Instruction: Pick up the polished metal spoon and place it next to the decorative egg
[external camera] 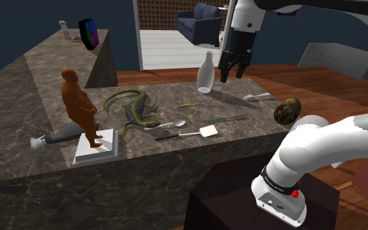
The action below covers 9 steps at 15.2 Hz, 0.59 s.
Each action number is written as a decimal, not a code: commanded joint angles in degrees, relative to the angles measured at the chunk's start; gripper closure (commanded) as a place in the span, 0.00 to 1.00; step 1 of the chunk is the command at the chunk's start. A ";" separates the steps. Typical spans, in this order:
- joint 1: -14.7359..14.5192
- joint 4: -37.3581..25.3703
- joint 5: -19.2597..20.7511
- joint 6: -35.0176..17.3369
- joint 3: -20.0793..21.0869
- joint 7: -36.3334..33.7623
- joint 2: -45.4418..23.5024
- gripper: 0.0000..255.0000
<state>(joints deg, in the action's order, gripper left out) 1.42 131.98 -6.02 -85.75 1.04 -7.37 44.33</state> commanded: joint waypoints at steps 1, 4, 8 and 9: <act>0.00 0.00 0.00 0.00 0.00 0.00 0.00 0.00; -1.86 3.04 -0.06 -6.86 -0.92 5.53 -2.71 0.00; -4.45 5.81 -0.57 -15.88 -1.99 12.89 -7.55 0.00; -5.12 6.28 -0.79 -18.09 -2.23 14.74 -8.95 0.00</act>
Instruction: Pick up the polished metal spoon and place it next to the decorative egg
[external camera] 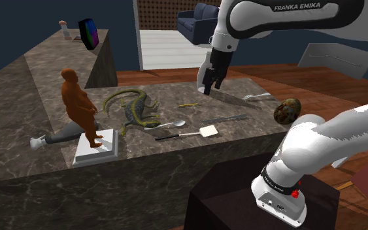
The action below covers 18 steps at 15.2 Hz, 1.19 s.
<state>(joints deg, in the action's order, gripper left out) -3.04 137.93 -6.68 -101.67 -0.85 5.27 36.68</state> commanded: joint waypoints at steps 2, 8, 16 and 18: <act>-2.04 0.99 -0.67 -6.49 -0.80 5.83 -4.31 0.00; -6.42 0.89 -3.29 -18.48 -1.84 17.36 -14.58 0.00; -12.04 -3.50 -9.27 -30.98 -1.86 33.81 -29.58 0.00; -13.18 -5.22 -11.07 -33.39 -1.42 38.05 -33.32 0.00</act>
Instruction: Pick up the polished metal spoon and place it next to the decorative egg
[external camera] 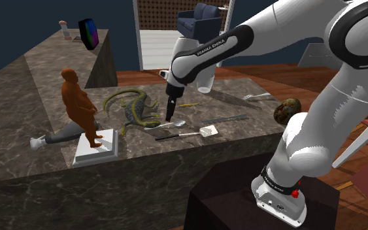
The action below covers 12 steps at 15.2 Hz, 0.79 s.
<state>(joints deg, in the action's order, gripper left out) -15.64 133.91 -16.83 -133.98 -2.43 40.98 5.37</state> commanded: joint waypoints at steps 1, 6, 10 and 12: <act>-0.86 -1.77 -1.47 -1.76 0.37 3.63 -3.15 0.00; -1.29 -1.03 -2.79 -5.36 0.87 4.47 -5.99 0.00; -1.52 -0.78 -3.53 -7.17 1.13 4.96 -7.55 0.00; -1.52 -0.78 -3.53 -7.17 1.13 4.96 -7.55 0.00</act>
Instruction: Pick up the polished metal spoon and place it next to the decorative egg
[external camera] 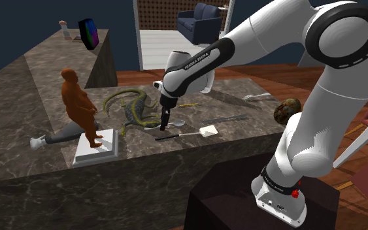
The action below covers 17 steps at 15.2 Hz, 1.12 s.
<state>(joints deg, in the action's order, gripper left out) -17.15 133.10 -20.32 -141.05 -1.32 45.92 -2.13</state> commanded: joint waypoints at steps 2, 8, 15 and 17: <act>-0.01 0.03 -0.04 -0.10 0.02 0.02 -0.05 0.00; -0.01 0.02 -0.03 -0.08 0.01 0.01 -0.05 1.00; 0.01 -0.18 0.29 0.61 -0.03 -0.33 0.48 1.00; 0.05 -0.65 0.90 2.04 -0.11 -1.00 1.50 1.00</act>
<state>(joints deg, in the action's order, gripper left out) -17.19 132.76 -19.74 -139.82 -1.32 45.15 -1.14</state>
